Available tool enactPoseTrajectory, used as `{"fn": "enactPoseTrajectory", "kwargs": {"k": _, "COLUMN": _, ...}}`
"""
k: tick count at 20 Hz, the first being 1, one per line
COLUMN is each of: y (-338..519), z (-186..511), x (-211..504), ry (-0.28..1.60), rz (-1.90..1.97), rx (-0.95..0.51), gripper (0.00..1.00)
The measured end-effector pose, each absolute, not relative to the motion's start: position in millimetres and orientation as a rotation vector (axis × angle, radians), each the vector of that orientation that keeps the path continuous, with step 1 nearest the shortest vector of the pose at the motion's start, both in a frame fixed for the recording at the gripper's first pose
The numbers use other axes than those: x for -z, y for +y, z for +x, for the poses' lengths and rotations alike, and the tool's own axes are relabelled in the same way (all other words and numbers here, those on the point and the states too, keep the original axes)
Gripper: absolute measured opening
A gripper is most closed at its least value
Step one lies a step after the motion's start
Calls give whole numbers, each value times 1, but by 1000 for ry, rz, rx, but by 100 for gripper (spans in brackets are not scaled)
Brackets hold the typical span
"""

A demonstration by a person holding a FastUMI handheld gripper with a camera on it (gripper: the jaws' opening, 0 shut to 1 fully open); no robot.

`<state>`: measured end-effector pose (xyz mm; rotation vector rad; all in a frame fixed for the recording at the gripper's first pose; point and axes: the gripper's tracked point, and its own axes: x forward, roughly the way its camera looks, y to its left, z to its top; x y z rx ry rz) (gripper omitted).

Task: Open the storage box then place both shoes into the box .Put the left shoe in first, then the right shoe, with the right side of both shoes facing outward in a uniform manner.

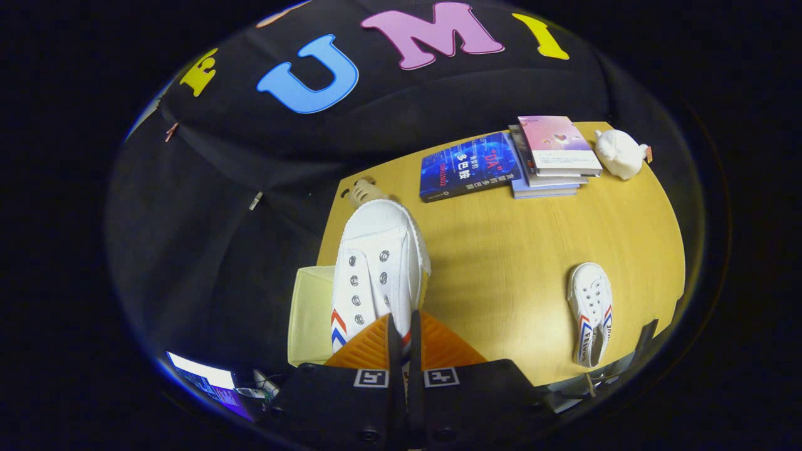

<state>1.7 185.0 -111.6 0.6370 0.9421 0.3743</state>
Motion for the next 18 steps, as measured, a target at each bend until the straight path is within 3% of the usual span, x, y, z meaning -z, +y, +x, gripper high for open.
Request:
{"fn": "enactPoseTrajectory", "kwargs": {"k": 9, "y": 309, "z": -3, "x": 84, "ry": 1061, "rz": 655, "rx": -446, "gripper": 6}}
{"fn": "enactPoseTrajectory", "kwargs": {"k": 18, "y": 408, "z": -9, "x": 149, "ry": 1242, "rz": 603, "rx": -400, "gripper": 6}}
